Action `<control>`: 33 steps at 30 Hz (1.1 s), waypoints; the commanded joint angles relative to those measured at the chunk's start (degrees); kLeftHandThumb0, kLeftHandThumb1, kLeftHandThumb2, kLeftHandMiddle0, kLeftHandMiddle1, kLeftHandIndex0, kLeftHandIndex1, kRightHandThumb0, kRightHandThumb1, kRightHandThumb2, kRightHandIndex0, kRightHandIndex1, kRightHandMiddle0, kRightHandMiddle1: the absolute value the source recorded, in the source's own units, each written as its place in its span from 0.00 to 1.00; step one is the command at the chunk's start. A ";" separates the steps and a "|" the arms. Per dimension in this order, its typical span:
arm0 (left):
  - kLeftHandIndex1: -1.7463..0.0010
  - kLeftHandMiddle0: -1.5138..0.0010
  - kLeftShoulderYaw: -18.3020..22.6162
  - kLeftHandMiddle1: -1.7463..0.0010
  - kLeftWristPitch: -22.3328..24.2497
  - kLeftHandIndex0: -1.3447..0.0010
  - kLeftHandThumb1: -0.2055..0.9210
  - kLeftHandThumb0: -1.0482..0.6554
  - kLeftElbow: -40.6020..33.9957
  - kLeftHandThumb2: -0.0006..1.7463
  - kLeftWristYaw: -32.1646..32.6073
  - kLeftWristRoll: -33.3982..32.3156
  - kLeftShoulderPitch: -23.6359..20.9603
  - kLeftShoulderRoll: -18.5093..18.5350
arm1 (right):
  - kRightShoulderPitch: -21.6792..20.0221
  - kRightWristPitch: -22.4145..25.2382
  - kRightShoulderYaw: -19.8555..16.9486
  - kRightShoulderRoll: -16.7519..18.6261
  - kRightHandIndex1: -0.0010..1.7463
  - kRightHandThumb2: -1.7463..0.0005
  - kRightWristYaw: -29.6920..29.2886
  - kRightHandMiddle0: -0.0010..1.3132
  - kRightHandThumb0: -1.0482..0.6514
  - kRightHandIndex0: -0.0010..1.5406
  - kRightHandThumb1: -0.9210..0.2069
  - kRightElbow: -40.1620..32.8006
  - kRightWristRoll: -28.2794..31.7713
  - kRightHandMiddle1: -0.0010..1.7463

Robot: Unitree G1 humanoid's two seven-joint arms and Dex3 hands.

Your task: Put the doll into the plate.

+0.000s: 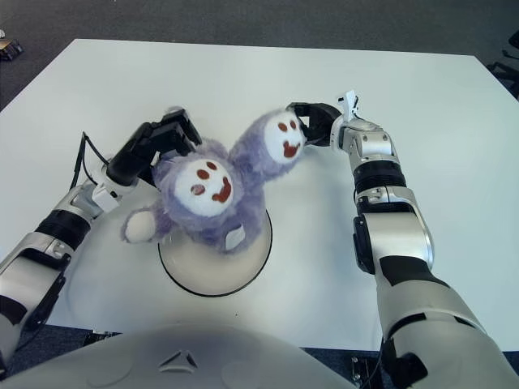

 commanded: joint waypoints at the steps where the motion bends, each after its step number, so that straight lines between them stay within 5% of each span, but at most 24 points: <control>1: 0.00 0.44 -5.29 0.00 0.08 0.53 0.18 0.61 -1.00 0.97 -6.53 -11.66 -2.69 3.11 | 0.87 1.56 0.26 0.30 1.00 0.09 -0.24 0.46 0.61 0.53 0.76 1.91 -1.51 0.95; 10: 0.04 0.41 -9.64 0.00 9.00 0.47 0.12 0.61 -9.22 1.00 -25.49 -31.44 -1.63 5.74 | 0.67 1.93 -0.15 0.46 1.00 0.09 -0.73 0.47 0.61 0.54 0.77 2.30 -1.48 0.93; 17: 0.13 0.42 -5.04 0.00 17.32 0.43 0.15 0.61 -13.99 0.95 -37.70 -37.06 0.16 5.52 | 0.62 1.02 0.26 0.30 1.00 0.10 -0.02 0.45 0.61 0.53 0.75 2.75 -2.01 0.95; 20: 0.04 0.56 -1.39 0.00 20.42 0.53 0.30 0.61 -15.51 0.86 -39.15 -34.34 1.41 5.43 | 0.58 0.61 0.36 0.28 1.00 0.09 0.09 0.44 0.61 0.53 0.75 2.97 -2.25 0.96; 23: 0.01 0.43 2.51 0.00 20.73 0.62 0.54 0.44 -15.95 0.69 -39.26 -29.88 2.55 4.90 | 0.54 0.69 0.20 0.35 1.00 0.09 -0.31 0.43 0.61 0.53 0.75 3.06 -2.28 0.97; 25: 0.01 0.41 4.50 0.00 20.46 0.65 0.60 0.41 -16.03 0.63 -39.45 -27.92 3.13 4.02 | 0.51 0.80 0.13 0.38 1.00 0.09 -0.52 0.43 0.61 0.53 0.75 3.10 -2.30 0.97; 26: 0.04 0.41 6.05 0.00 19.21 0.71 0.71 0.30 -15.58 0.54 -38.84 -25.60 3.40 3.40 | 0.50 0.88 0.12 0.39 1.00 0.09 -0.73 0.43 0.61 0.53 0.75 3.09 -2.37 0.96; 30: 0.12 0.61 10.63 0.00 15.72 0.80 0.94 0.11 -14.36 0.37 -37.47 -18.65 3.88 1.34 | 0.51 0.94 0.13 0.39 1.00 0.10 -1.15 0.44 0.61 0.53 0.74 3.07 -2.59 0.95; 33: 0.16 0.73 12.80 0.07 11.60 0.84 0.98 0.06 -11.33 0.38 -37.62 -14.21 3.12 0.18 | 0.53 0.97 -0.18 0.48 1.00 0.11 -1.48 0.45 0.61 0.53 0.74 3.08 -2.48 0.94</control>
